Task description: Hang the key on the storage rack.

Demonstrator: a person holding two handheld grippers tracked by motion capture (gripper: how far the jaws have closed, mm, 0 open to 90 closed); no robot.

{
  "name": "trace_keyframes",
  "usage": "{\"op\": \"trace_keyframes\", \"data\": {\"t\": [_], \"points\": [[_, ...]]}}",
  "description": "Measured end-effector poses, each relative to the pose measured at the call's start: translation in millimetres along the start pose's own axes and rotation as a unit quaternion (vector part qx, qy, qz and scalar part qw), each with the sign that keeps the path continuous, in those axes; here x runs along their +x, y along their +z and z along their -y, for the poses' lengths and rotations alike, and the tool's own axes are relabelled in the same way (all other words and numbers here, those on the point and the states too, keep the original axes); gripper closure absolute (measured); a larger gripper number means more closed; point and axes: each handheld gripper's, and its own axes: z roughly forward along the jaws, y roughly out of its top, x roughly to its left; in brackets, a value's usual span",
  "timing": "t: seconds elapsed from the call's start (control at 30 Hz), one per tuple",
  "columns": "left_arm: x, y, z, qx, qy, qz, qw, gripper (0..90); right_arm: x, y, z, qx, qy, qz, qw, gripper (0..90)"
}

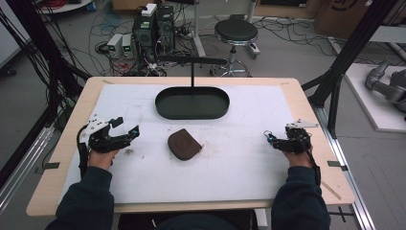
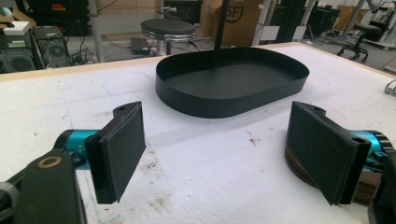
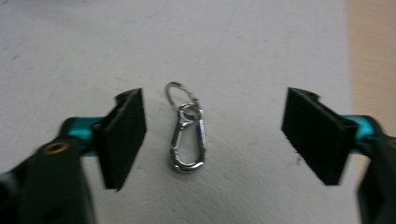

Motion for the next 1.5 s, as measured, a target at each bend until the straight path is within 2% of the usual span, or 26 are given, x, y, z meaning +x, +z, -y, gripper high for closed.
{"op": "trace_keyframes", "data": {"t": [0.07, 0.17, 0.23, 0.27, 0.33, 0.4, 0.43, 0.47, 0.53, 0.63, 0.9, 0.97, 1.07, 1.17, 1.4, 1.43, 1.47, 1.5], "points": [[-0.4, 1.8, 0.8, 0.007, 0.002, 0.003, 1.0, 21.4, 2.7, 10.5, -0.7, 0.016, -0.028, -0.029, 0.999, 43.5], [-1.9, 3.4, 1.1, 0.01, 0.006, 0.005, 0.9999, 22.0, 5.6, 14.5, -6.5, 0.023, -0.05, -0.034, 0.9979, 51.7], [-2.1, 3.7, 1.2, 0.011, 0.006, 0.007, 0.9999, 22.2, 6.8, 14.9, -8.5, 0.021, -0.055, -0.031, 0.9978, 53.7], [-1.0, 4.0, 1.5, 0.011, 0.004, 0.007, 0.9999, 22.3, 8.2, 16.3, -11.5, 0.021, -0.062, -0.032, 0.9974, 59.9], [-0.5, 4.0, 1.6, 0.011, 0.001, 0.008, 0.9999, 22.3, 8.9, 17.0, -12.5, 0.023, -0.063, -0.028, 0.9973, 62.3], [0.4, 3.3, 1.5, 0.01, -0.002, 0.007, 0.9999, 22.3, 8.5, 18.5, -12.9, 0.038, -0.06, -0.015, 0.9974, 71.9], [0.7, 2.6, 1.4, 0.01, -0.002, 0.006, 0.9999, 22.3, 8.5, 18.5, -12.9, 0.038, -0.06, -0.015, 0.9974, 71.9], [0.4, 2.5, 1.3, 0.009, -0.003, 0.006, 0.9999, 22.3, 6.2, 18.7, -12.4, 0.041, -0.05, -0.013, 0.9979, 76.5], [-0.1, 2.3, 1.1, 0.01, -0.003, 0.006, 0.9999, 22.3, 5.5, 18.6, -12.1, 0.044, -0.044, -0.012, 0.998, 80.1], [-1.1, 2.8, 1.2, 0.012, 0.0, 0.006, 0.9999, 22.4, 4.1, 19.4, -11.1, 0.057, -0.031, -0.021, 0.9977, 87.9], [-0.4, 3.8, 1.7, 0.015, -0.001, 0.005, 0.9999, 22.5, 6.8, 22.2, -12.2, 0.063, -0.027, -0.026, 0.9973, 88.5], [-0.8, 4.4, 2.0, 0.017, -0.002, 0.005, 0.9998, 22.5, 6.0, 22.8, -15.6, 0.077, -0.008, -0.024, 0.9967, 88.9], [-1.0, 4.5, 1.9, 0.017, 0.0, 0.006, 0.9998, 22.5, 7.9, 23.5, -19.3, 0.09, 0.006, -0.019, 0.9957, 89.4], [-1.0, 4.1, 1.9, 0.016, -0.002, 0.006, 0.9999, 22.6, 7.8, 22.9, -20.0, 0.092, 0.006, -0.018, 0.9956, 89.8], [-0.3, 4.0, 1.9, 0.017, -0.002, 0.003, 0.9999, 22.6, 6.7, 14.6, -24.0, 0.064, 0.024, -0.033, 0.9971, 89.9], [-0.5, 4.1, 1.9, 0.016, -0.003, 0.004, 0.9999, 22.6, 7.9, 12.2, -26.1, 0.052, 0.02, -0.043, 0.9975, 89.9], [-0.2, 3.7, 1.8, 0.016, -0.001, 0.005, 0.9999, 22.6, 7.9, 12.2, -26.1, 0.052, 0.02, -0.043, 0.9975, 89.9], [-0.3, 3.4, 1.6, 0.014, -0.001, 0.004, 0.9999, 22.6, 10.7, 9.6, -29.2, 0.036, 0.014, -0.057, 0.9977, 89.9]]}}
